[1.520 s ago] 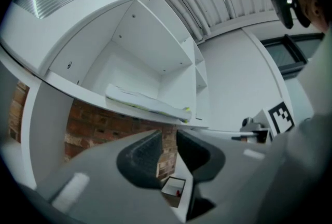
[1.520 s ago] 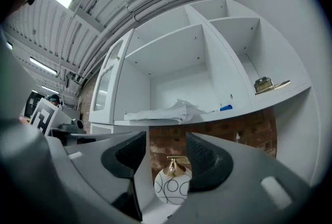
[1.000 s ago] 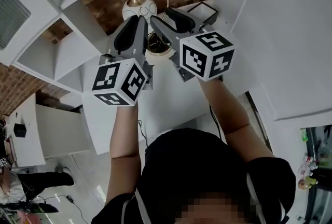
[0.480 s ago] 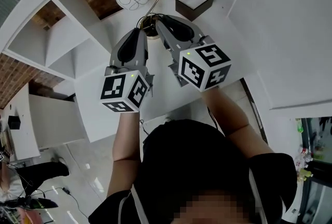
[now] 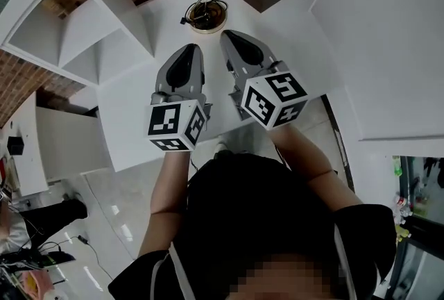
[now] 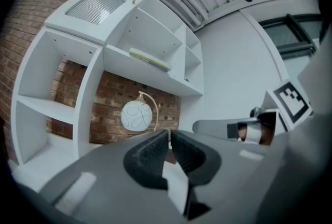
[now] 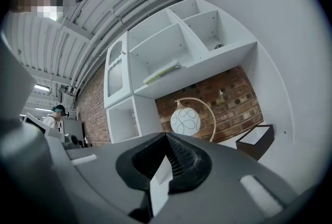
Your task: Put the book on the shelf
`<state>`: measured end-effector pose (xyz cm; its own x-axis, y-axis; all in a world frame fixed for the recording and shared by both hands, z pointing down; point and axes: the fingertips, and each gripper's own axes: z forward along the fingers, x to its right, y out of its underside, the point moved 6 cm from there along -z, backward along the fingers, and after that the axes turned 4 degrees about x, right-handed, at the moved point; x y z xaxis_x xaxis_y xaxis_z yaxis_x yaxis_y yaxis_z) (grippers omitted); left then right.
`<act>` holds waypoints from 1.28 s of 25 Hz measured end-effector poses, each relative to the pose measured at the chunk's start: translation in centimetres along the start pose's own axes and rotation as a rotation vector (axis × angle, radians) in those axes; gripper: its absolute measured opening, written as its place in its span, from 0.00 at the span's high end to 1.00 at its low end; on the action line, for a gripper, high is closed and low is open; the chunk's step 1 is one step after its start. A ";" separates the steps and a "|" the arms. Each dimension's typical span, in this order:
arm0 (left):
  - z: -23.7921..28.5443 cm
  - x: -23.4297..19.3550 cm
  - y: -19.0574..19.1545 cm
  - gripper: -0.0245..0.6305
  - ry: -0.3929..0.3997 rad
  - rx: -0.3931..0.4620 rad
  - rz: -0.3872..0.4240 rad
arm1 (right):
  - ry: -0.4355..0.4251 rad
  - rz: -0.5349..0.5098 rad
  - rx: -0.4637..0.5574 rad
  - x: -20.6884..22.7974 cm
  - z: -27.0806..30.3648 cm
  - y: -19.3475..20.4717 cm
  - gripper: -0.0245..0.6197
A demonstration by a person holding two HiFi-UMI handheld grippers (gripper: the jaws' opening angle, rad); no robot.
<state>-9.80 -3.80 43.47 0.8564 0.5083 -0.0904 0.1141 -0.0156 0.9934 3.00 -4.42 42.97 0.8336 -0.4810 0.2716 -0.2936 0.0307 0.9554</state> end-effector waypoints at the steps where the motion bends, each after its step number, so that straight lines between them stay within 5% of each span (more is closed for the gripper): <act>1: -0.3 0.0 0.2 0.93 -0.008 0.000 0.004 | -0.002 -0.003 -0.007 -0.3 -0.2 0.4 0.97; 11: -3.5 0.1 2.9 0.94 -0.029 -0.077 -0.032 | -0.029 -0.048 -0.073 -2.7 -2.0 3.4 0.97; 32: -6.1 2.4 0.0 0.94 -0.007 -0.024 0.002 | -0.075 -0.068 -0.043 -4.9 -4.2 1.4 0.97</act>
<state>-10.84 2.67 43.72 0.8604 0.5019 -0.0884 0.1001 0.0036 0.9950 0.46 1.66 43.48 0.8130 -0.5475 0.1985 -0.2160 0.0330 0.9758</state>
